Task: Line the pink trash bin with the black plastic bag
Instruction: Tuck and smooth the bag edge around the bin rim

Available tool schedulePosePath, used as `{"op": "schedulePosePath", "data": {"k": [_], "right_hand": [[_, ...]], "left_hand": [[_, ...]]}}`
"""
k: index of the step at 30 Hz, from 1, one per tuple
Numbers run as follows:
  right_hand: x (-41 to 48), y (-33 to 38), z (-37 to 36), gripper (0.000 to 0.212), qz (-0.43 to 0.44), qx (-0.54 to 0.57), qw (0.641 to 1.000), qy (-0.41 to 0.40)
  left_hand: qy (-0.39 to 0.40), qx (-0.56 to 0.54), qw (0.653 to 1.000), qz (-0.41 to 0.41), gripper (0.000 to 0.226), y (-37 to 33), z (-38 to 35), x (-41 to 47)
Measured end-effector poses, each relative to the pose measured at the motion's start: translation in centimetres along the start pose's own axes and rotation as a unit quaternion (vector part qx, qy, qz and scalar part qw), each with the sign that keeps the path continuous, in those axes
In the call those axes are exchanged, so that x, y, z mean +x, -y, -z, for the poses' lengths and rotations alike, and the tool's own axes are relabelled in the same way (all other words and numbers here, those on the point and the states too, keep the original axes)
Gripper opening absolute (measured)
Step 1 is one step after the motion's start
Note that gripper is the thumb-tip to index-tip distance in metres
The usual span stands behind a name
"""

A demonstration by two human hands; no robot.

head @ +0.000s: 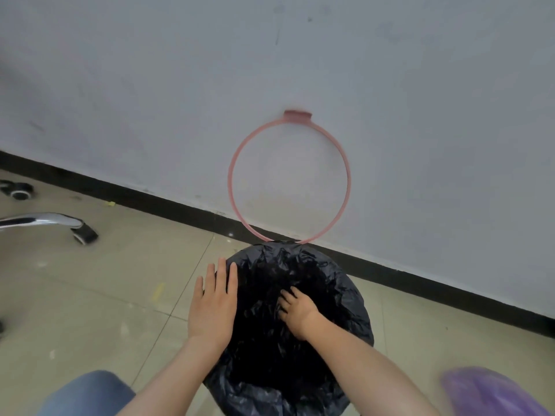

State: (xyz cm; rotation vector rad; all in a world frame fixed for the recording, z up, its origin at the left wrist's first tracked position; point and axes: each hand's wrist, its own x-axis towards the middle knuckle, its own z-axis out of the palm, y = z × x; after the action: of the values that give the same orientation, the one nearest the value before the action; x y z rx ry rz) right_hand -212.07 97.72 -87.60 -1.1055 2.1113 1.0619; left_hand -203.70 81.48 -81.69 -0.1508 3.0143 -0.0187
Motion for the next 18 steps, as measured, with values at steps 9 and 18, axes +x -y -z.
{"op": "schedulePosePath", "data": {"k": [9, 18], "right_hand": [[-9.1, -7.5, 3.3, 0.027, -0.063, 0.17, 0.908, -0.377], [-8.1, -14.0, 6.5, 0.065, -0.289, 0.778, 0.428, -0.358]], "left_hand": [[0.0, -0.106, 0.994, 0.002, 0.073, 0.4, 0.7, 0.0], [-0.014, -0.179, 0.983, 0.022, 0.066, 0.8, 0.7, 0.1]]}}
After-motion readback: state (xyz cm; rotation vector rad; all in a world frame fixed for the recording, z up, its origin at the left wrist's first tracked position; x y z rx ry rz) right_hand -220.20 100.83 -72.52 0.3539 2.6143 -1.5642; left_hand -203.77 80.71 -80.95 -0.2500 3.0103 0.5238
